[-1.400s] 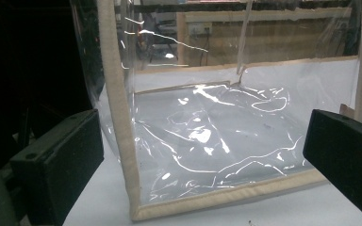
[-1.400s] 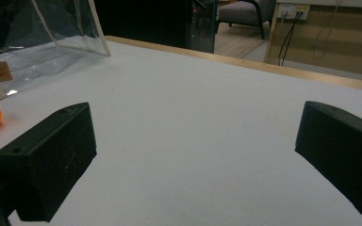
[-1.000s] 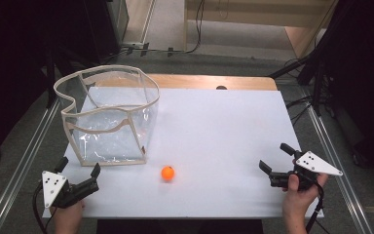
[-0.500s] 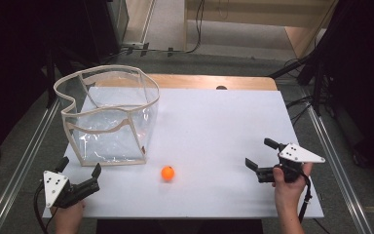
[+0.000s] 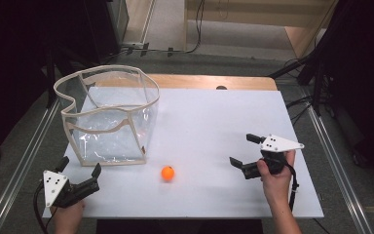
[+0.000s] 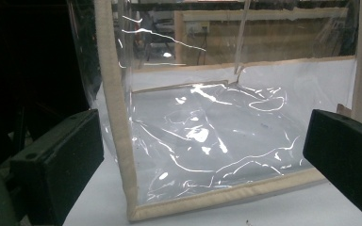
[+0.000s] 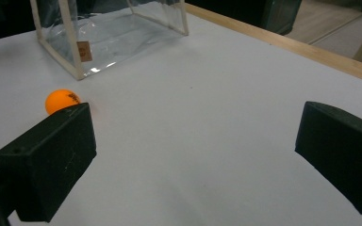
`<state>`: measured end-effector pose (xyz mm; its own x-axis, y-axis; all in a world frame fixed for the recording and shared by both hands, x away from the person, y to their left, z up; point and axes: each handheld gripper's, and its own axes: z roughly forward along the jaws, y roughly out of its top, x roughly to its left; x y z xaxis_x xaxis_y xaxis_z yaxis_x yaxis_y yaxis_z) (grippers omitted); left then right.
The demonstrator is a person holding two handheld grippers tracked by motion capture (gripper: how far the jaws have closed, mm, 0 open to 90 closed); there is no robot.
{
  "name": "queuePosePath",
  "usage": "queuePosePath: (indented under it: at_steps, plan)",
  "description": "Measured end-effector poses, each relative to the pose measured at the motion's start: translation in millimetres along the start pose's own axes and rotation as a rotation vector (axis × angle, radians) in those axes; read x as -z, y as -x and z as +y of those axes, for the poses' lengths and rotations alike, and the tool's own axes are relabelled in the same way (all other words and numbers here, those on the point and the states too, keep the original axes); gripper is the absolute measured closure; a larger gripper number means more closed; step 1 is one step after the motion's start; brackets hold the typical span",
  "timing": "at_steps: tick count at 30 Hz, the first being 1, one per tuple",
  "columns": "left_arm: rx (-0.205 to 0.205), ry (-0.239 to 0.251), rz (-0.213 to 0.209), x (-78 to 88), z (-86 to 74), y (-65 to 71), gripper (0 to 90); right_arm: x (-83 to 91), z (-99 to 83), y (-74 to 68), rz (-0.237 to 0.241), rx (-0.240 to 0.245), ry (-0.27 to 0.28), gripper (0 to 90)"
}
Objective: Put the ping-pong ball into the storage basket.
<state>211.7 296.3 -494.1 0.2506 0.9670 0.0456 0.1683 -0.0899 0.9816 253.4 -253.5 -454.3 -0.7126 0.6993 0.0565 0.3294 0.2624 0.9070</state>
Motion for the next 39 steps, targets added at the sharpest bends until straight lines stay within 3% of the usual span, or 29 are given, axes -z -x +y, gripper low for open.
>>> queuePosePath:
  at_steps: [16,22,34,39]
  plan:
    - [-0.004,-0.003,-0.002,-0.2,0.1,0.2,0.0,-20.9,24.3,-10.3,0.084,0.050,-0.047,0.0]
    - [0.000,0.000,-0.002,0.0,0.0,-0.3,0.0,-35.5,36.7,-18.0,0.137,0.073,-0.078,0.0]
    - [0.000,0.001,0.002,0.0,0.0,-0.3,0.0,-59.2,55.7,-34.7,0.191,0.139,-0.131,0.0]
    - [0.001,0.001,0.001,0.0,0.0,-0.6,0.0,-66.5,59.9,-39.0,0.209,0.144,-0.138,0.0]
